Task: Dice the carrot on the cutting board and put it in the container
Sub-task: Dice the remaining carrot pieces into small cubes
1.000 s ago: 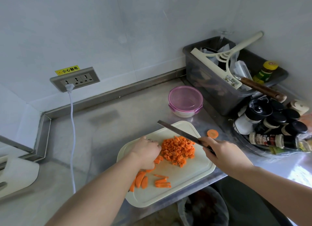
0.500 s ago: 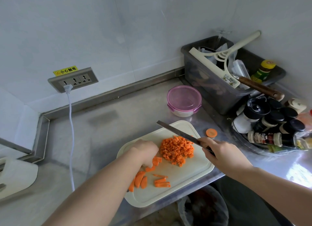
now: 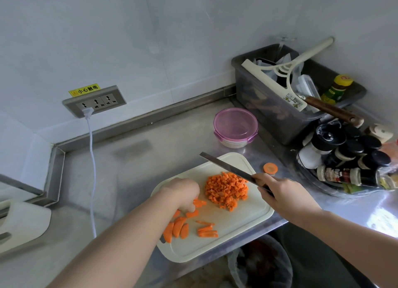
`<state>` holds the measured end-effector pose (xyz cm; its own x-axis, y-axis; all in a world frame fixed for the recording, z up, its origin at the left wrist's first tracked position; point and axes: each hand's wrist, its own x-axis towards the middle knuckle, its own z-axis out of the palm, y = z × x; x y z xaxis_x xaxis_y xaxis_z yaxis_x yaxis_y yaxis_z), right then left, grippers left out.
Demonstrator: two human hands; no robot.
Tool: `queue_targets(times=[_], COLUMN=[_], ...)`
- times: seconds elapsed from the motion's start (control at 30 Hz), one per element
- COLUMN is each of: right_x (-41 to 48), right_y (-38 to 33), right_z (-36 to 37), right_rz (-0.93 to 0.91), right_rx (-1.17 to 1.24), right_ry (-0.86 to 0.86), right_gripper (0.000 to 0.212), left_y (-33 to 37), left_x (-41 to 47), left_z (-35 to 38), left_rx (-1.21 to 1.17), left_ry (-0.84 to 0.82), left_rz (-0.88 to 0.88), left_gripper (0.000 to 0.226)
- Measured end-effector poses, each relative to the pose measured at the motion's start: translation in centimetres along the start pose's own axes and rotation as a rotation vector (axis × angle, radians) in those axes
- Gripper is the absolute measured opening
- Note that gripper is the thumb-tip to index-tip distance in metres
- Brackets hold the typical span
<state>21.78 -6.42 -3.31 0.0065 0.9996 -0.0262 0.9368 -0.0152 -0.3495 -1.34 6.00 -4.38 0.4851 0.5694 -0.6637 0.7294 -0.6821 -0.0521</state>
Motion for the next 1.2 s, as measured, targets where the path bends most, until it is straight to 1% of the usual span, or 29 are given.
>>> queue_targets(times=[0.13,0.3,0.4,0.57,0.7,0.87,0.93,1.07,1.2], right_x=[0.0,-0.2,-0.6,-1.0,-1.3,-1.4,-1.3,-1.1,-1.0], right_y=[-0.5,-0.9,-1.3,-1.6,-1.7,-1.7,-1.7,-1.6,-1.7], right_z=[-0.2,0.0,0.0,0.0,0.0,0.1,0.2,0.4,0.6], right_rz=[0.005,0.006,0.004,-0.005,0.003,0.008,0.007,-0.007,-0.009], right_rx=[-0.011,-0.019,0.0,0.018,0.013,-0.004,-0.002,-0.004,0.002], right_ry=[-0.019,-0.034,-0.04,-0.026,-0.048,-0.072,-0.076,-0.075,-0.081], right_gripper=[0.034,0.037,0.036,0.032,0.034,0.035,0.035,0.035,0.034], left_y=[1.0,3.2,3.7,3.7,3.1,3.2,3.4,3.7,4.3], left_x=[-1.6,-3.2,-3.7,-4.1,-4.1,-4.2,-4.2,-4.2,-4.5], left_z=[0.1,1.3,2.4,3.1,3.8,4.4,4.9,5.3,5.6], left_rx=[-0.078,-0.102,-0.041,-0.056,-0.104,-0.011,0.037,0.078,-0.007], left_ry=[0.022,0.002,0.027,0.098,0.161,0.255,0.29,0.344,0.358], left_rz=[0.04,0.077,0.08,0.044,0.065,0.112,0.125,0.155,0.118], left_gripper=[0.023,0.008,0.012,0.017,0.026,0.05,0.053,0.04,0.033])
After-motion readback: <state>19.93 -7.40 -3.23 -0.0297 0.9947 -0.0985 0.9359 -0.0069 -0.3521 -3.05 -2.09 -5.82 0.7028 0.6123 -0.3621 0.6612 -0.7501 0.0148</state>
